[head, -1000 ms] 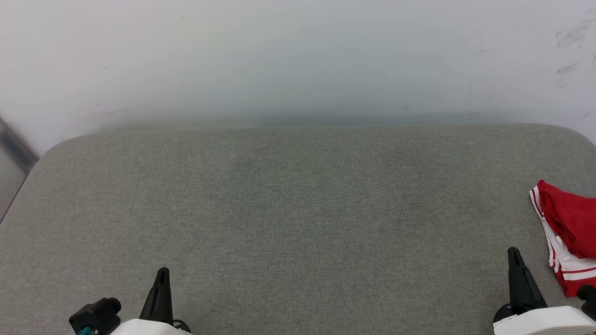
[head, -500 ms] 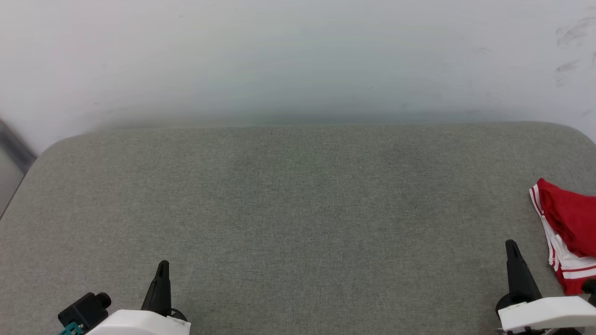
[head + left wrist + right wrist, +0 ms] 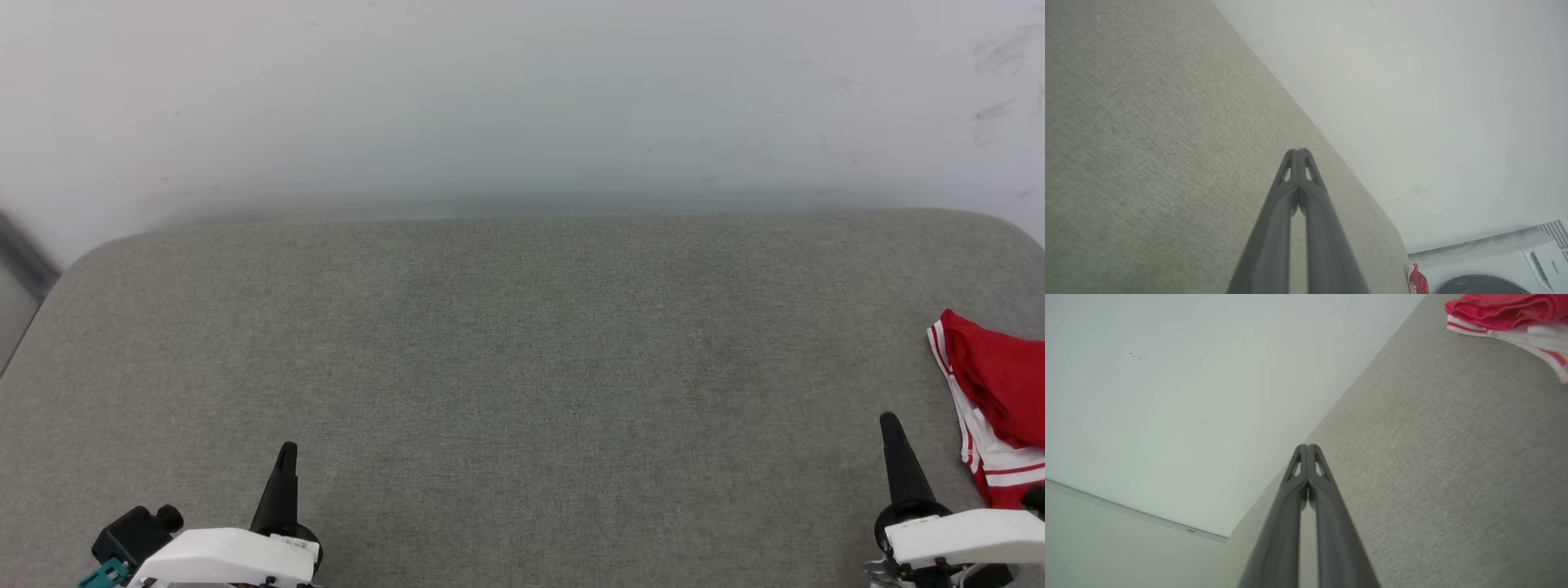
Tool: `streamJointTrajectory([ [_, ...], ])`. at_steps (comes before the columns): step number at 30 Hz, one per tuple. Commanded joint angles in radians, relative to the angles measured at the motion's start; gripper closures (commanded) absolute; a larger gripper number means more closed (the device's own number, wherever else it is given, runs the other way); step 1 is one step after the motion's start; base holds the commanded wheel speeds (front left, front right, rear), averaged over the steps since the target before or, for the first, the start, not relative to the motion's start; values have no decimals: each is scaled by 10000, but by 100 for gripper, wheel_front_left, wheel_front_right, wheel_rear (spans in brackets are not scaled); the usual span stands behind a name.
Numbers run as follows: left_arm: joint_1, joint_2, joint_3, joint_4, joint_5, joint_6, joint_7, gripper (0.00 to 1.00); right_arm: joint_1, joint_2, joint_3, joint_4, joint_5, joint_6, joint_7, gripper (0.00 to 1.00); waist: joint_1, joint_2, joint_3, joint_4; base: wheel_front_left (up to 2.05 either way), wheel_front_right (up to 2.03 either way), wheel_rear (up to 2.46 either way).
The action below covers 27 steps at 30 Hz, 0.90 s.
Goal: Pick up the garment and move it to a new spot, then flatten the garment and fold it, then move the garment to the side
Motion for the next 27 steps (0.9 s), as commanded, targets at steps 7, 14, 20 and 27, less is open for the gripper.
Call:
streamJointTrajectory([
  [7, -399, 13, 99, 15, -1077, -134, 251, 100, -420, 4, 13, 14, 1031, 0, 266, 100, -1, -1, 32, -15, 0, 0, 0],
  [14, -527, 13, 153, 86, -1848, -197, 437, 100, -519, 6, 20, 76, 1764, 0, 455, 100, -1, -1, 60, -29, 0, 0, 0],
  [20, -642, 12, 192, 143, -2473, -244, 585, 100, -611, 8, 23, 127, 2355, 0, 607, 100, -1, -1, 84, -41, 0, 0, 0],
  [27, -721, 12, 225, 202, -3069, -288, 731, 100, -680, 11, 27, 173, 2917, 0, 757, 100, -1, -1, 108, -53, 0, 0, 0],
])
